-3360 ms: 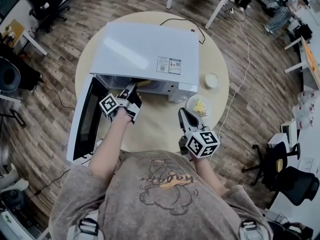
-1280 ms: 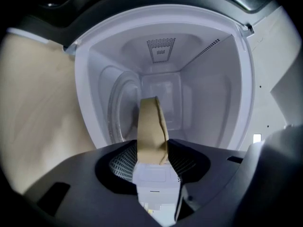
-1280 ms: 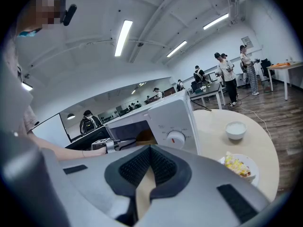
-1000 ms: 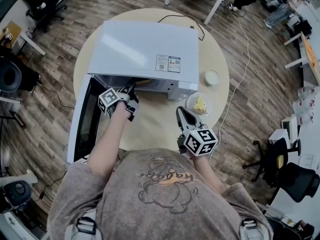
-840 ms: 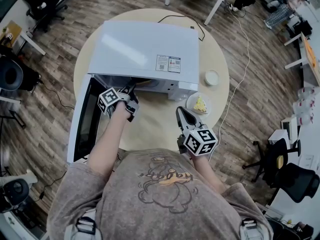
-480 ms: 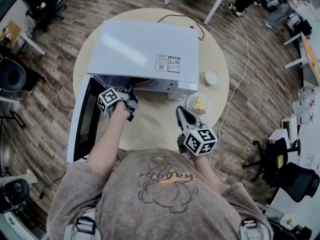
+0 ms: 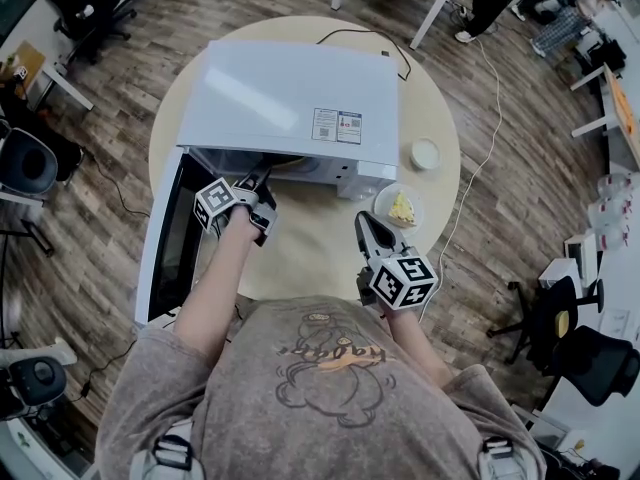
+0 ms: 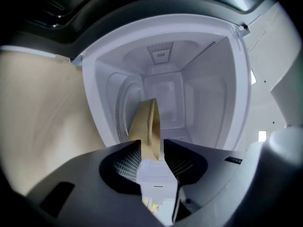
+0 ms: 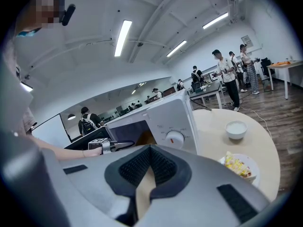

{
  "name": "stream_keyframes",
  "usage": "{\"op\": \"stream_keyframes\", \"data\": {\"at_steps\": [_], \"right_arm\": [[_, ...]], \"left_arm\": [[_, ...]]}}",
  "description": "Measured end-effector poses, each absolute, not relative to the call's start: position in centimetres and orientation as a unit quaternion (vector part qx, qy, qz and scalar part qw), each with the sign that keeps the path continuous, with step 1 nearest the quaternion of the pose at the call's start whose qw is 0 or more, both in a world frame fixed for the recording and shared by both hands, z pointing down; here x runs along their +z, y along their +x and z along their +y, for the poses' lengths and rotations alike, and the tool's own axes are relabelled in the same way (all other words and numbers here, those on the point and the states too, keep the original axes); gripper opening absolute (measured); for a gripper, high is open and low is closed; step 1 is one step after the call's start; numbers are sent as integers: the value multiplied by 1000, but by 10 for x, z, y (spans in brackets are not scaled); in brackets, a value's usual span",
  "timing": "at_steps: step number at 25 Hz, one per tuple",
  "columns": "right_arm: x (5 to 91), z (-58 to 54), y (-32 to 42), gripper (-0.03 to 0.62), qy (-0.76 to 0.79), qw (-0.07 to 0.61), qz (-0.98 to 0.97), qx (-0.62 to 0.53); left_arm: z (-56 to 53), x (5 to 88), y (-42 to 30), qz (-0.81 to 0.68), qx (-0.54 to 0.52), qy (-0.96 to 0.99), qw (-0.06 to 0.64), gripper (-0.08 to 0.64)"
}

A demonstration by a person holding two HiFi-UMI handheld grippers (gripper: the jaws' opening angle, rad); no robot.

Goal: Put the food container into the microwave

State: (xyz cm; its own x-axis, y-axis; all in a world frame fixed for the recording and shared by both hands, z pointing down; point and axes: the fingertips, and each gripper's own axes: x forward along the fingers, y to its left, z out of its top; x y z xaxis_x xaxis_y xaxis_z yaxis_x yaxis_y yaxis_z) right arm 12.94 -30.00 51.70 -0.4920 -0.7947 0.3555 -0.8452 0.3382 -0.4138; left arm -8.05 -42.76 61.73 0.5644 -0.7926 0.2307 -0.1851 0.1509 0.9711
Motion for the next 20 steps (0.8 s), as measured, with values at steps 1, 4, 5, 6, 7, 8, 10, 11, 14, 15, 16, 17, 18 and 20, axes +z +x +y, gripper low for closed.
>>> {"op": "stream_keyframes", "data": {"at_steps": [1,4,5,6,7,8,10,11,14,15,16,17,18,20], "right_arm": [[516,-300,130,0,502,44,-817,280],[513,-300,132,0,501,42,-820,276],[512,-299,133,0,500,41,-820,274],[511,-298,133,0,500,40,-821,273],[510,-297,134,0,499,40,-821,273],[509,-296,135,0,498,40,-822,272],[509,-293,135,0,496,40,-824,272],[509,-292,136,0,494,40,-825,272],[510,-288,135,0,485,42,-830,272],[510,-287,134,0,482,42,-832,272],[510,-286,133,0,478,43,-834,272],[511,-285,133,0,475,43,-836,272],[511,-284,132,0,472,43,-837,272],[510,-284,130,0,466,41,-840,273]], "left_arm": [[-426,614,-81,-401,-238,608,642,158],[-419,603,-82,-398,-247,612,637,158],[-416,599,-82,-397,-250,614,635,160],[-413,595,-82,-394,-252,617,633,160],[-410,591,-82,-392,-253,620,631,160],[-407,587,-81,-390,-253,623,629,160],[-401,581,-78,-386,-255,628,626,160],[-397,579,-77,-384,-257,629,625,160],[-385,571,-73,-380,-267,628,624,160],[-380,569,-72,-379,-270,628,624,160],[-375,567,-72,-378,-273,628,623,160],[-371,565,-71,-377,-276,628,622,160],[-366,563,-71,-377,-279,628,621,160],[-358,559,-72,-376,-286,626,620,160]]}}
